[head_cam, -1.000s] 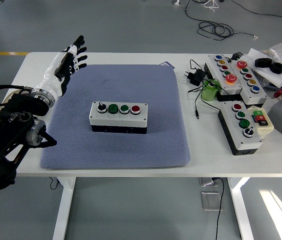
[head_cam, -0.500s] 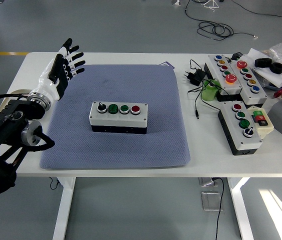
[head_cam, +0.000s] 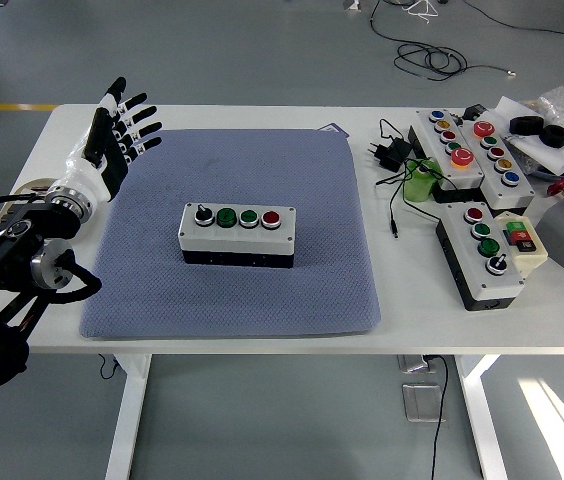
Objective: Pick up the button,place it on the desk,press the button,press the button
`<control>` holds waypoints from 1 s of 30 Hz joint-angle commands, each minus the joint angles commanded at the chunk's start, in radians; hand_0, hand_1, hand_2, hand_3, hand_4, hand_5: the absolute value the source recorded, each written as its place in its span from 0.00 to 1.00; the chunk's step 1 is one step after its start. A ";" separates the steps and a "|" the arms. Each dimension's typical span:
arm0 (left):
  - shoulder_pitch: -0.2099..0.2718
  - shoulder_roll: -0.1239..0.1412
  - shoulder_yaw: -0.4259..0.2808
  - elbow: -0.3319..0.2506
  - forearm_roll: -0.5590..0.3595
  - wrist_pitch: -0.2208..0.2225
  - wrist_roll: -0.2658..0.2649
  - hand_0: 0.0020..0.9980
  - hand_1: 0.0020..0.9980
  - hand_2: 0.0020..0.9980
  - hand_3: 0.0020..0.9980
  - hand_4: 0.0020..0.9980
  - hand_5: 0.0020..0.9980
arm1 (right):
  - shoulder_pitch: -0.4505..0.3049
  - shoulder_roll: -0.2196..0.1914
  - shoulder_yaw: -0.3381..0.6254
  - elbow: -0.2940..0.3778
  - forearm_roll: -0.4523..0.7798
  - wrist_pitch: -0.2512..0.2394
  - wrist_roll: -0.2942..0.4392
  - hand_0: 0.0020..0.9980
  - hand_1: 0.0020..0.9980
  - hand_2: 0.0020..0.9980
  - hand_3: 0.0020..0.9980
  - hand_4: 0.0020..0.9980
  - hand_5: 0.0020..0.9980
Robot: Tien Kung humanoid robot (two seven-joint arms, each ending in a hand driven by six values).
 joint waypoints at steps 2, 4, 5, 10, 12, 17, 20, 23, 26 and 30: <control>0.000 0.001 0.000 0.001 0.002 -0.005 0.000 0.80 0.83 0.88 0.89 0.73 1.00 | 0.001 0.000 0.001 0.000 0.000 0.000 0.000 0.79 0.80 0.82 0.75 0.41 0.48; 0.000 0.000 -0.001 0.001 0.005 -0.007 -0.001 0.80 0.83 0.88 0.89 0.73 1.00 | 0.001 0.000 0.000 0.000 -0.001 0.000 0.000 0.79 0.80 0.82 0.75 0.41 0.48; 0.000 0.000 -0.001 0.001 0.007 -0.008 -0.002 0.80 0.83 0.88 0.89 0.73 1.00 | 0.001 0.000 0.000 0.000 -0.001 0.000 0.000 0.79 0.80 0.82 0.75 0.41 0.48; 0.002 0.001 -0.003 0.003 0.011 -0.012 -0.002 0.80 0.83 0.88 0.88 0.72 1.00 | 0.001 0.000 0.001 0.000 -0.002 -0.001 -0.002 0.79 0.80 0.82 0.75 0.41 0.48; 0.002 0.001 -0.004 0.005 0.012 -0.012 -0.001 0.80 0.83 0.88 0.88 0.72 1.00 | 0.001 0.000 0.001 0.000 -0.002 -0.001 -0.002 0.79 0.80 0.82 0.75 0.41 0.48; 0.002 0.001 -0.003 0.005 0.017 -0.013 0.000 0.79 0.83 0.88 0.88 0.72 1.00 | 0.001 0.001 0.000 0.000 -0.001 -0.001 -0.002 0.79 0.80 0.82 0.75 0.41 0.48; 0.002 0.002 -0.004 0.005 0.018 -0.013 0.000 0.79 0.83 0.88 0.88 0.72 1.00 | 0.002 0.000 0.000 0.000 -0.002 0.000 -0.001 0.79 0.80 0.82 0.75 0.41 0.48; 0.002 0.002 -0.005 0.005 0.019 -0.013 0.000 0.79 0.83 0.88 0.88 0.72 1.00 | 0.003 0.000 0.000 0.000 -0.002 0.000 -0.001 0.79 0.80 0.82 0.75 0.41 0.48; 0.002 0.003 -0.006 0.005 0.019 -0.012 0.001 0.79 0.83 0.88 0.88 0.71 1.00 | 0.003 0.000 -0.001 0.000 0.000 0.000 0.000 0.79 0.80 0.82 0.75 0.41 0.48; 0.003 0.003 -0.007 0.007 0.019 -0.012 0.001 0.79 0.83 0.88 0.88 0.71 1.00 | 0.003 0.000 -0.002 0.000 0.000 0.000 -0.001 0.79 0.80 0.82 0.75 0.41 0.48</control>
